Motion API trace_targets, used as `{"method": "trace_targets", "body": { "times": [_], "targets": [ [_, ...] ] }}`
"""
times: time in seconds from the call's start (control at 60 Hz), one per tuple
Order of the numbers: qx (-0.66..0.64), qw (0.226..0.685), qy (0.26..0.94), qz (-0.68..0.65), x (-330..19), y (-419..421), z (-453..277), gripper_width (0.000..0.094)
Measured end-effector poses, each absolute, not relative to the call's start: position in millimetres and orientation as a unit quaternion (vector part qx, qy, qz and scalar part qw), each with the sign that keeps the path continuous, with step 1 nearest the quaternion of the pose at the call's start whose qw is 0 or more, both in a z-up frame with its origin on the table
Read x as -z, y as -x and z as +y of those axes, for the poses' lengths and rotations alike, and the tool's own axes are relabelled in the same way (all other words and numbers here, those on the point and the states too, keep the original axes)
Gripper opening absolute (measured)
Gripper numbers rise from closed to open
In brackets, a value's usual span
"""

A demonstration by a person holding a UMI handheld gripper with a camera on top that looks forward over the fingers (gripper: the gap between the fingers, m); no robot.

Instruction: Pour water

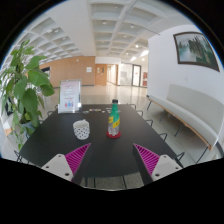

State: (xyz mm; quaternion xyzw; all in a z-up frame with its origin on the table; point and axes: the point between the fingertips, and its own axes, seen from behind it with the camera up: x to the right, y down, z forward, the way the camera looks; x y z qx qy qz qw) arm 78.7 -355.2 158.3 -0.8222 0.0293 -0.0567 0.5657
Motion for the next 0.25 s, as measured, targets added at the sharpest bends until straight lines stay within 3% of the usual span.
{"method": "trace_targets", "body": {
  "times": [0.25],
  "targets": [
    [0.081,0.577,0.813,0.021,-165,-90,-355,0.0863]
  ]
}}
